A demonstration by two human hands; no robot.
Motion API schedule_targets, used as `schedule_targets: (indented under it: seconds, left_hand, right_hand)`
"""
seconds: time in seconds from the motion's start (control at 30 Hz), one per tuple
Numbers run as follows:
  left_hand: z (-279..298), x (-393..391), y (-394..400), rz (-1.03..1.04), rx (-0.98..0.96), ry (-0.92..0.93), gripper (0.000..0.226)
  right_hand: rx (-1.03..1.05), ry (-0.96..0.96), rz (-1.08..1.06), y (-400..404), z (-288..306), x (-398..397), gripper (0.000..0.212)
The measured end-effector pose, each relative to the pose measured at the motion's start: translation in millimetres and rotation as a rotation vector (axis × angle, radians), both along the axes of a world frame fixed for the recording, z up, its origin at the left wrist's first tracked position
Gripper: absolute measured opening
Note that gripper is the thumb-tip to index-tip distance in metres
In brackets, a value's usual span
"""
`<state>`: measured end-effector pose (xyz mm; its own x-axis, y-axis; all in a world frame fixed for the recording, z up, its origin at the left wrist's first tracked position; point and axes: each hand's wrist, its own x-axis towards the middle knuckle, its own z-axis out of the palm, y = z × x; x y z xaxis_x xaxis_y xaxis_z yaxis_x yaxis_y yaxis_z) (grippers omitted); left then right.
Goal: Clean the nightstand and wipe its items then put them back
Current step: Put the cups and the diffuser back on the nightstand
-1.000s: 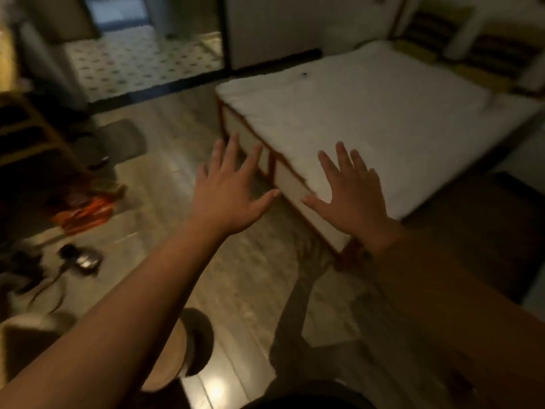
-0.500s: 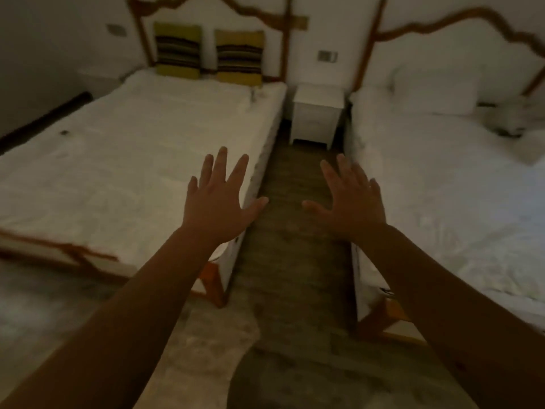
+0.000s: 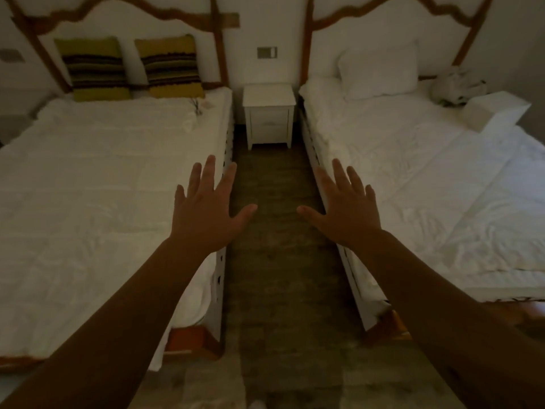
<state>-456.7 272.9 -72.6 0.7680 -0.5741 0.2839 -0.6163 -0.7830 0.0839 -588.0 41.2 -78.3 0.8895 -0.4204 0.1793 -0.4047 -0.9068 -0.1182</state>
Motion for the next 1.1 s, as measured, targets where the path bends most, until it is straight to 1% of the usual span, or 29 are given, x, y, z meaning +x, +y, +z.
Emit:
schedule_targets:
  seconds: [0.13, 0.3, 0.4, 0.57, 0.77, 0.97, 1.1]
  left_hand:
    - [7.6, 57.2, -16.4, -0.035, -0.007, -0.01, 0.091]
    - [0.0, 121.8, -52.7, -0.055, 0.01, -0.001, 0.085]
    - [-9.3, 166.7, -87.9, -0.056, 0.025, 0.025, 0.083]
    - [-20.8, 247.4, -150.1, -0.002, 0.024, 0.06, 0.087]
    - [-11.2, 352.2, -230.9, 0.039, 0.018, 0.106, 0.089]
    - [-15.7, 449.0, -291.9, 0.022, 0.007, 0.115, 0.088]
    - [-31.5, 545.9, -336.2, 0.003, 0.0, 0.126, 0.086]
  right_hand:
    - [0.008, -0.015, -0.027, -12.1, 3.1, 51.5, 0.094]
    - [0.029, -0.013, -0.033, -39.0, -8.5, 113.9, 0.093]
    - [0.059, -0.016, -0.02, -71.6, -17.0, 160.9, 0.092]
    - [0.084, 0.033, 0.041, -141.3, -33.4, 249.5, 0.092]
    - [0.123, 0.062, 0.103, -223.8, -24.7, 365.0, 0.091]
    - [0.106, 0.08, 0.13, -280.8, -23.9, 474.4, 0.09]
    - [0.087, 0.098, 0.106, -321.5, -36.0, 570.1, 0.09]
